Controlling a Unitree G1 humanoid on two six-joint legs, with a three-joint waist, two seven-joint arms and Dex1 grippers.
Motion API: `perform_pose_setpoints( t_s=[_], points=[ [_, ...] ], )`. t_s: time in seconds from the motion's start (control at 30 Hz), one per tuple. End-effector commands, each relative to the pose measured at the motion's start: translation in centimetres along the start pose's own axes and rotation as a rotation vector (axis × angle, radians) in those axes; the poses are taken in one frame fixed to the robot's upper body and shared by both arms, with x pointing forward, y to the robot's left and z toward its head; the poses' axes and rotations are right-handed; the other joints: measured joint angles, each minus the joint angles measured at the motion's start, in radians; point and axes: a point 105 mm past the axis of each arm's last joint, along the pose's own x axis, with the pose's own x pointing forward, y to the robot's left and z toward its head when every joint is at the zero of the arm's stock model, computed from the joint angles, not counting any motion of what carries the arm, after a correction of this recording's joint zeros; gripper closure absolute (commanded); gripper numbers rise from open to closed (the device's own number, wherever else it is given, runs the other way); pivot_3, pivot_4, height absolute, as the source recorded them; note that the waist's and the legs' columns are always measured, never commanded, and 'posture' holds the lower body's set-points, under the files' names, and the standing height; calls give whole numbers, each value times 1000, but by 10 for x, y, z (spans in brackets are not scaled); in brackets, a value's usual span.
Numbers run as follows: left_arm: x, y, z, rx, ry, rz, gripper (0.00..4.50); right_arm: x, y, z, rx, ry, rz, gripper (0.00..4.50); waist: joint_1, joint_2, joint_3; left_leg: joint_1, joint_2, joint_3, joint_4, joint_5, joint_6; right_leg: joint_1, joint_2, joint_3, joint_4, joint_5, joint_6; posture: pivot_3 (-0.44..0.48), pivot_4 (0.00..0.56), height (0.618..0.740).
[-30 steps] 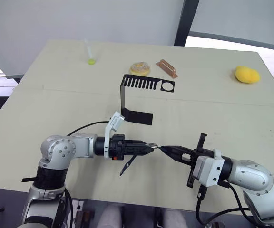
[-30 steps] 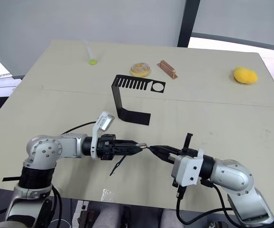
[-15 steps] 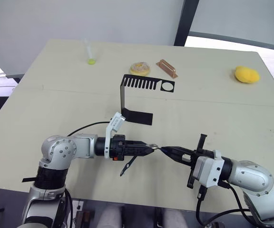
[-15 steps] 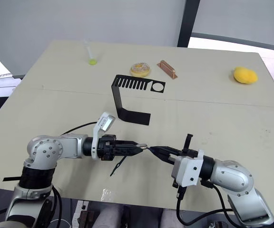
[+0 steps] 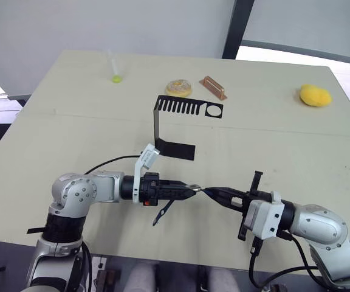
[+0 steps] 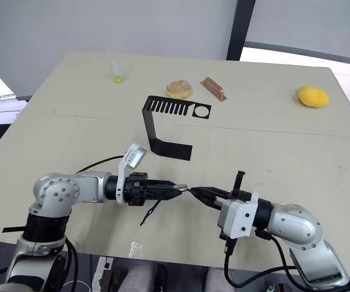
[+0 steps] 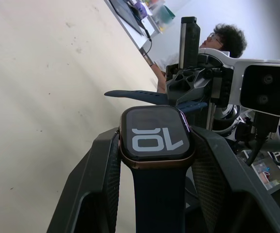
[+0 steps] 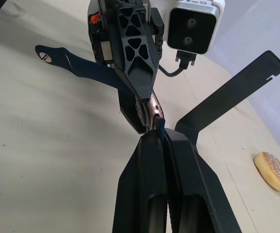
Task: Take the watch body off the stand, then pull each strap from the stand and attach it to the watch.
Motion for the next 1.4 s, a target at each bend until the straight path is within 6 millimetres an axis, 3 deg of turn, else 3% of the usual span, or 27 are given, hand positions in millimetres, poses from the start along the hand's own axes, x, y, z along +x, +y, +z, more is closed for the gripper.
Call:
perform_pose_setpoints(
  t_s=[0.03, 1.4],
  points=[
    [10, -14, -2, 42, 27, -65, 2915, 5, -3, 12, -31, -54, -14, 4500, 0, 0, 0, 0, 0, 0, 0, 0, 0, 0, 0, 0, 0, 0, 0, 0, 150, 740],
    [19, -17, -5, 39, 49, -59, 2915, 18, -7, 8, -73, -39, -36, 4500, -1, 0, 0, 0, 0, 0, 0, 0, 0, 0, 0, 0, 0, 0, 0, 0, 150, 740]
  ],
)
